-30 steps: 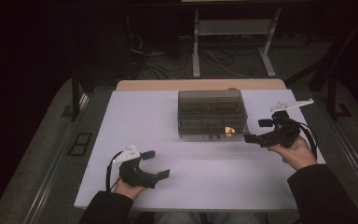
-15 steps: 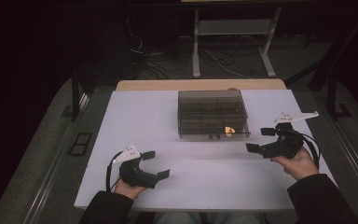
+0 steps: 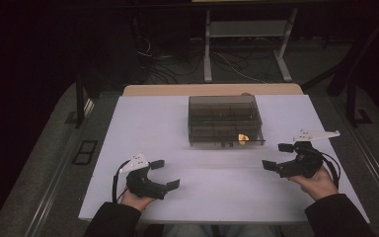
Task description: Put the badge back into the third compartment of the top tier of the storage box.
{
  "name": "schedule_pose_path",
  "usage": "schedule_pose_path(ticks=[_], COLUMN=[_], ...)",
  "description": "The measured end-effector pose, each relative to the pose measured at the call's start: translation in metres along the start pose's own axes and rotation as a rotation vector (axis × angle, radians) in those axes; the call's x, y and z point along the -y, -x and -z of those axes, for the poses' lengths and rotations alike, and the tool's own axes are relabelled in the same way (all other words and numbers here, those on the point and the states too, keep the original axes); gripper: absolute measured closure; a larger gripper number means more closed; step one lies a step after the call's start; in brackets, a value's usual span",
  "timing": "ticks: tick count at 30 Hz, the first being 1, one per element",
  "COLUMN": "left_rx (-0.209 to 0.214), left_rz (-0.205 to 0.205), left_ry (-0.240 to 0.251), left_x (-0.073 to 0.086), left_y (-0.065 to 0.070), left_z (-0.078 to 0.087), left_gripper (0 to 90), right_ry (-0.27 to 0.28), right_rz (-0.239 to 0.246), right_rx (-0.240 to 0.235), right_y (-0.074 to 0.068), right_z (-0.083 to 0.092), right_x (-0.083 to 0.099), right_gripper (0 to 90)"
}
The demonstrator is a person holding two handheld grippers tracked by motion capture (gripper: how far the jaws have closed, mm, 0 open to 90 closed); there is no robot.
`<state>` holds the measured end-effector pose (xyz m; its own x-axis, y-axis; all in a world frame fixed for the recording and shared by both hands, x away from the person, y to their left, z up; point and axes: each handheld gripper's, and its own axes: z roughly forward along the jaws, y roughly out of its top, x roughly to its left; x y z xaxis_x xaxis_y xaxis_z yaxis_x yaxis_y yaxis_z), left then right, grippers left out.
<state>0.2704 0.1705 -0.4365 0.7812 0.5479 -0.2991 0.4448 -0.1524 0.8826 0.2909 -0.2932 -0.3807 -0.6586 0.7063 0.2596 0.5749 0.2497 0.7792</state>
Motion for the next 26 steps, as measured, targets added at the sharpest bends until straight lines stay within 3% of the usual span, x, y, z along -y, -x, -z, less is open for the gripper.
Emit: schedule_pose_path(ticks=[14, 26], left_rx=[0.002, 0.004], left_rz=[-0.001, -0.001], left_ry=[-0.008, -0.009], left_x=[0.000, 0.000], left_y=[0.000, 0.000], left_z=[0.000, -0.001], left_gripper=[0.0, 0.0], right_ry=[0.030, 0.047], right_rz=[-0.002, 0.032], right_rx=[0.001, -0.001], right_y=[-0.001, -0.005], right_z=[-0.006, -0.010], right_x=[0.029, 0.043], right_gripper=[0.0, 0.0])
